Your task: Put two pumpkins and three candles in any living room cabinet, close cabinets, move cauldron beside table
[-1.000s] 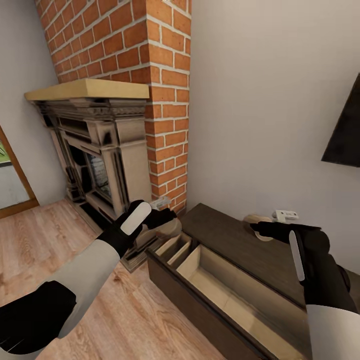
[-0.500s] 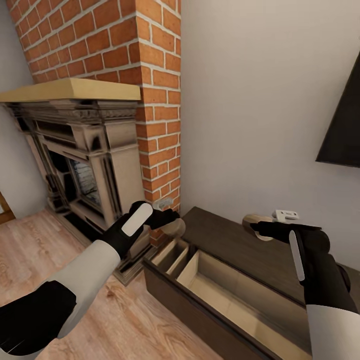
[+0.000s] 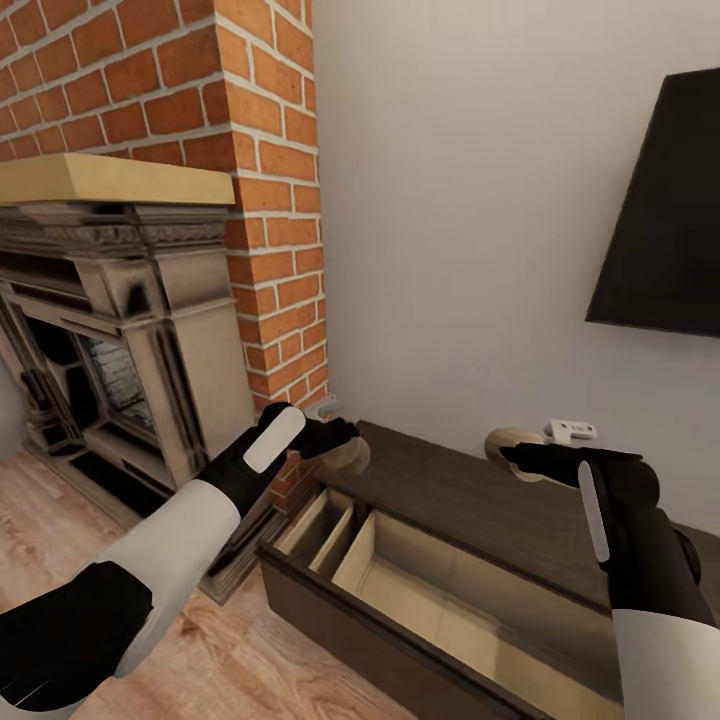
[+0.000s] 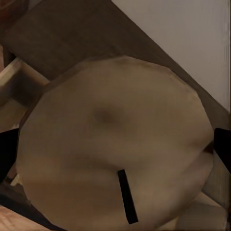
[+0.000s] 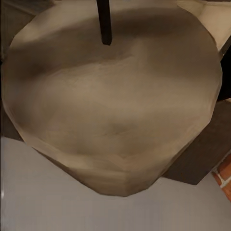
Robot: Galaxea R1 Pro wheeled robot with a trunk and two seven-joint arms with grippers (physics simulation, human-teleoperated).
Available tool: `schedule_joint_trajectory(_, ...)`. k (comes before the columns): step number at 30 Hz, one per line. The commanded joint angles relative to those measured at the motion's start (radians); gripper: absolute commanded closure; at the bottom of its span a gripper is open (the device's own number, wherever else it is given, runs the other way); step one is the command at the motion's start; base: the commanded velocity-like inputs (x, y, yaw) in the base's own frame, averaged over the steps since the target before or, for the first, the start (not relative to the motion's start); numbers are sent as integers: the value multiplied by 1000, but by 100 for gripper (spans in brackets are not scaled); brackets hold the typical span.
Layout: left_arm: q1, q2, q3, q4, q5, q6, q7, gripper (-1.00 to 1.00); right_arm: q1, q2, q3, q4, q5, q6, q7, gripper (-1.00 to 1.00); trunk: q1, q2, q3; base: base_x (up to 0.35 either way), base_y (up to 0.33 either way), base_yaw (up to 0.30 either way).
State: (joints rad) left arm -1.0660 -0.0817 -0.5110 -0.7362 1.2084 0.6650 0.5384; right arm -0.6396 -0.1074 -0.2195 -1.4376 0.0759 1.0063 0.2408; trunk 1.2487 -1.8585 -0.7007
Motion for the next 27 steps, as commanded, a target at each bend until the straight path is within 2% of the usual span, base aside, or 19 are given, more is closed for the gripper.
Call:
schedule_joint_trajectory(1,0,0,0,0,0,-1,0,100,0,0,0,0,-1,0,0,100,0,0,1,2,1,-266)
schedule_joint_trajectory(7,0,-1,-9,0,0,-1,0,100,0,0,0,4,-1,2,-1,100,0,0,6,0,0,-266)
schedule_joint_trajectory(8,0,-1,-19,-1,0,-1,-1,100,0,0,0,5,1,2,-2,100,0,0,7,0,0,-266)
schedule_joint_trajectory(9,0,-1,-56,-3,0,-3,-1,100,0,0,0,12,4,2,-9,100,0,0,8,0,0,-266)
schedule_joint_trajectory(11,0,-1,-79,-5,0,-4,-1,100,0,0,-1,21,4,2,-36,100,0,0,9,0,0,-265)
schedule_joint_trajectory(15,0,-1,-88,-7,0,-4,-2,100,5,1,0,28,4,1,-99,100,0,0,13,0,0,-257)
schedule_joint_trajectory(17,0,-1,-90,-7,0,-3,-2,100,8,26,0,52,6,0,-159,100,0,0,15,0,0,-220)
schedule_joint_trajectory(18,0,-1,-102,-7,0,-1,-2,100,11,70,2,67,8,-1,-259,100,0,0,16,0,0,-198)
schedule_joint_trajectory(19,0,-1,-113,-7,0,-1,-2,100,12,77,11,68,8,-1,-289,100,0,0,16,0,0,-196)
schedule_joint_trajectory(23,0,-1,-132,-8,0,-1,-2,100,14,85,83,70,7,-2,-322,100,0,0,20,0,0,-195)
schedule_joint_trajectory(27,0,-1,-140,-8,0,-1,-3,100,19,85,99,77,7,-2,-326,100,0,0,25,0,0,-195)
